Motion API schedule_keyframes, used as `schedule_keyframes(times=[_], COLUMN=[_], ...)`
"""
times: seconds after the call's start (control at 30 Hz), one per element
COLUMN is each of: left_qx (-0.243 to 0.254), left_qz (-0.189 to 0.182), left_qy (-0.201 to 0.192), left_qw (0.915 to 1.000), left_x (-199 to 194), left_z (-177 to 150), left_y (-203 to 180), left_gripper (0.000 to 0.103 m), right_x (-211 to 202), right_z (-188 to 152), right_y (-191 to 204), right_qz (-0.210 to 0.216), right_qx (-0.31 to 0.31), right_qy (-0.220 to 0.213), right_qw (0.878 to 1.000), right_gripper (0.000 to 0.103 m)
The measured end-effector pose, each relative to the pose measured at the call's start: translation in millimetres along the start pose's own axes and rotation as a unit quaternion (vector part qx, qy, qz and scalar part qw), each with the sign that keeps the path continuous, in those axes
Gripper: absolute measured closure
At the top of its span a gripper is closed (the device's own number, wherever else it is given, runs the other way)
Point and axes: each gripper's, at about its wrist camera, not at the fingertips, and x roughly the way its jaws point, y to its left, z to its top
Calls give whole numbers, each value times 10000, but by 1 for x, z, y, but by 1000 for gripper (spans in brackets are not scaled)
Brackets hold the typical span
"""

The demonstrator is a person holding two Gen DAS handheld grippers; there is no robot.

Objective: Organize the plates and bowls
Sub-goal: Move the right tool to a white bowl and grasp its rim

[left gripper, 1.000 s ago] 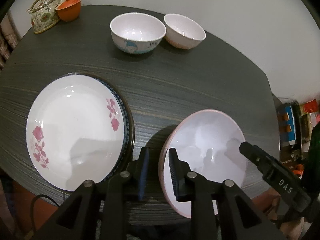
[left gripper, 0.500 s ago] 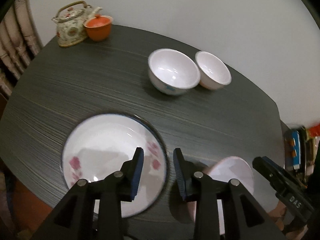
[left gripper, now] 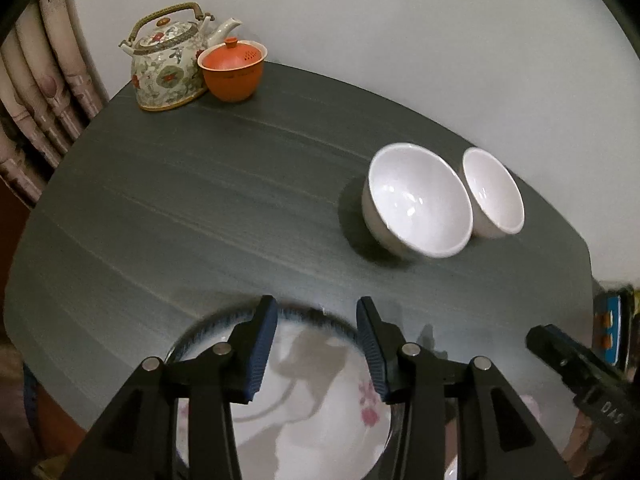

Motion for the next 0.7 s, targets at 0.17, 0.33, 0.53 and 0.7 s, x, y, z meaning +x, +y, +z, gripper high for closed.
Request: schedule_keyframes(times=[0.17,0.33,0.53,0.7], left_qx=[-101,-40,-117,-119], left_qz=[-171,-205,-460,-468], left_qy=[-9,66,180,354], left_qw=[9998,9998,9987,9982], left_x=[16,34,57,80], left_z=[30,54,78,87], left_y=[1,-4,-11,-19], left_gripper=[61,61,61,61], right_x=[24,46,67,90], right_z=[29,50,75,92], right_y=[9,19,24,27], right_qz=[23,1,-37,-14], right_qx=[74,38,120,192], right_qy=[105,161,175,300], right_qw=[9999,9999,9998,9994], right_gripper=[51,51,51,51])
